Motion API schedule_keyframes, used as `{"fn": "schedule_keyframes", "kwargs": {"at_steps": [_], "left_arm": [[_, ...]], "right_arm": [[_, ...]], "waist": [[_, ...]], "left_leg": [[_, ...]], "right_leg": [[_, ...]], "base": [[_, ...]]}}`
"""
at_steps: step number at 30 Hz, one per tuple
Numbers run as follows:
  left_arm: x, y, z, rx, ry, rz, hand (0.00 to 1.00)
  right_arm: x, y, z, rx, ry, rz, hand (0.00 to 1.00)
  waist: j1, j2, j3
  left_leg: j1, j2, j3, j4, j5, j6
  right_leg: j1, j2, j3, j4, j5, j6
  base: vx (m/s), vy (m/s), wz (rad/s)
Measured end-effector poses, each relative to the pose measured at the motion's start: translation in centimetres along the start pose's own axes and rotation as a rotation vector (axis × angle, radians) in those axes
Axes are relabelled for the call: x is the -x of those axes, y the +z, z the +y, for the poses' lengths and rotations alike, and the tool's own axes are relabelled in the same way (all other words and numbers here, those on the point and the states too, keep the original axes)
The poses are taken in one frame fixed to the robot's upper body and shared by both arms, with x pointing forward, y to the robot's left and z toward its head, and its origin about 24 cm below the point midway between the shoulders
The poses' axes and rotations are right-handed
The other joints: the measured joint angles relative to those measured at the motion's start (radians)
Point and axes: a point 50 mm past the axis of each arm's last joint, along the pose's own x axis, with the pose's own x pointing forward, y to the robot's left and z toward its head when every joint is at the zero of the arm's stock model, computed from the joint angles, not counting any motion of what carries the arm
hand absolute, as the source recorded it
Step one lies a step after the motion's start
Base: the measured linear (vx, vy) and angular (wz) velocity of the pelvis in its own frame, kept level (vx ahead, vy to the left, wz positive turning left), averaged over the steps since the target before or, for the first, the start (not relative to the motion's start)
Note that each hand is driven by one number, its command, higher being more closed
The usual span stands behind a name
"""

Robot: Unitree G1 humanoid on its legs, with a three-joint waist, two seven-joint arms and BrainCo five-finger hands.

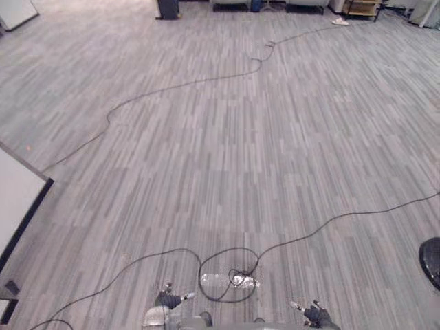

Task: Organize washtable

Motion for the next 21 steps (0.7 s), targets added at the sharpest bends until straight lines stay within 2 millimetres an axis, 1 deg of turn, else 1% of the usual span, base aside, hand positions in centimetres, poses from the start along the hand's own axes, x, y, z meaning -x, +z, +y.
{"fn": "schedule_keyframes", "kwargs": {"at_steps": [2,4,5,10,13,18,19,21], "left_arm": [[0.0,-0.3,0.0,-0.009,-0.001,0.010,0.00],[0.0,-0.3,0.0,-0.011,-0.002,0.012,0.00],[0.1,-0.4,0.0,-0.013,-0.004,0.014,0.00],[0.1,-0.6,-0.1,-0.015,-0.007,0.025,0.00],[0.2,-0.9,-0.2,-0.023,-0.013,0.033,0.00],[0.3,-1.3,-0.2,-0.023,-0.012,0.044,0.00],[0.3,-1.3,-0.2,-0.023,-0.012,0.045,0.00],[0.3,-1.4,-0.2,-0.023,-0.011,0.047,0.00]], "right_arm": [[0.0,-0.1,0.0,0.001,0.000,0.002,0.00],[0.0,0.0,0.0,0.004,0.002,0.001,0.00],[0.0,0.1,0.0,0.005,0.002,0.000,0.00],[0.0,0.1,-0.1,0.016,0.000,0.000,0.00],[-0.1,-0.2,-0.6,0.031,-0.011,0.014,0.00],[0.0,-0.8,-1.1,0.036,-0.023,0.032,0.00],[0.1,-1.1,-1.3,0.037,-0.028,0.041,0.00],[0.1,-1.5,-1.5,0.042,-0.031,0.054,0.00]], "waist": [[-0.001,0.002,0.000],[0.001,0.009,0.000],[0.000,0.012,0.001],[-0.006,0.013,0.000],[-0.023,0.018,-0.004],[-0.026,0.019,-0.017],[-0.026,0.020,-0.017],[-0.026,0.019,-0.019]], "left_leg": [[0.029,-0.010,0.000,-0.009,0.000,0.001],[0.051,-0.010,-0.001,-0.023,0.000,0.001],[0.061,-0.009,-0.003,-0.028,0.000,0.001],[0.087,-0.002,-0.031,-0.033,0.000,0.000],[0.106,0.002,-0.032,-0.033,0.000,0.000],[0.114,0.007,-0.033,-0.033,0.000,0.000],[0.119,0.010,-0.034,-0.033,0.000,0.000],[0.125,0.014,-0.040,-0.035,0.000,0.000]], "right_leg": [[0.019,-0.011,0.000,-0.010,0.005,-0.001],[0.037,-0.009,-0.001,-0.014,0.014,-0.010],[0.038,-0.007,-0.002,-0.017,0.019,-0.008],[0.072,-0.006,-0.022,-0.033,0.030,-0.012],[0.090,-0.002,-0.033,-0.037,0.034,-0.018],[0.099,0.003,-0.050,-0.038,0.036,-0.020],[0.104,0.006,-0.055,-0.038,0.039,-0.025],[0.105,0.009,-0.056,-0.040,0.043,-0.022]], "base": [[0.16,0.098,-0.17],[0.15,0.054,-0.19],[0.15,0.023,-0.10],[0.11,-0.013,-0.03],[0.06,-0.038,0.02],[0.03,-0.037,-0.06],[0.01,-0.041,0.04],[0.00,-0.021,0.02]]}}
